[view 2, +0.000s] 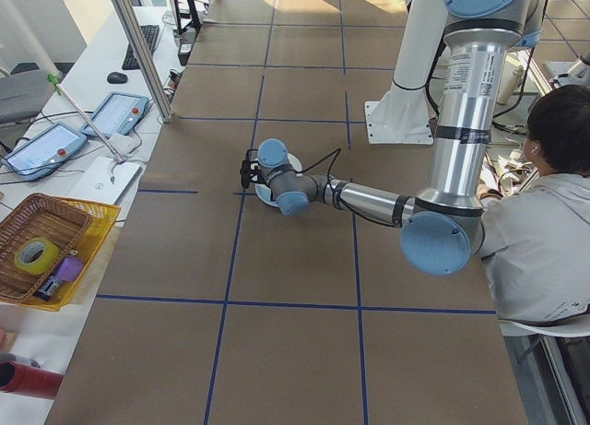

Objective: Stack plate in center

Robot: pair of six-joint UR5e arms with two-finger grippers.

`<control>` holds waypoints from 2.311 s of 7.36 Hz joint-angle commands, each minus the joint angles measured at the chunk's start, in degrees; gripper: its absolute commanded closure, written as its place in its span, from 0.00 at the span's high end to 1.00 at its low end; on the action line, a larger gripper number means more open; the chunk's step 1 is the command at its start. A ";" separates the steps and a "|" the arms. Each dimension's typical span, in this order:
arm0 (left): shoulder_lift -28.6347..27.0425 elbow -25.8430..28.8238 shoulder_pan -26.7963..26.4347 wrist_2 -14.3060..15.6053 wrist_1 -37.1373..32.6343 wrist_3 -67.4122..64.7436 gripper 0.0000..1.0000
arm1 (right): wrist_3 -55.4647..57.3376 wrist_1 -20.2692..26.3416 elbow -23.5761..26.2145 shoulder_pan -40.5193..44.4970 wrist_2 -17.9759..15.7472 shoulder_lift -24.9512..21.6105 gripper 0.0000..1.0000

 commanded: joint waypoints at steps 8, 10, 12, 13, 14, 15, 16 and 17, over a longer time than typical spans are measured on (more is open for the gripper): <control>4.09 2.01 -7.32 -7.27 -4.78 0.76 1.00 | 0.00 0.00 0.00 0.00 0.09 0.00 1.00; 7.25 2.10 -12.63 -7.56 -1.81 12.31 1.00 | 0.00 0.00 0.00 0.00 0.09 0.00 1.00; 7.27 1.83 -17.28 -6.34 9.14 28.54 1.00 | 0.00 0.09 0.00 0.00 0.09 0.00 1.00; 7.27 1.48 -20.09 -4.50 14.51 36.03 1.00 | 0.00 0.00 0.00 0.00 0.09 0.00 1.00; 7.18 1.05 -23.25 -3.44 20.22 43.85 1.00 | -0.09 0.00 0.00 0.09 0.09 0.00 1.00; 7.10 0.34 -26.24 -3.26 26.19 51.23 1.00 | 0.00 0.00 0.00 0.00 0.00 0.00 1.00; 7.01 -1.32 -29.49 -3.17 34.17 58.35 1.00 | -0.09 0.00 0.00 0.00 0.09 0.00 1.00; 6.92 -2.72 -32.22 -2.04 40.77 64.43 1.00 | 0.00 0.00 0.00 0.00 0.09 0.00 1.00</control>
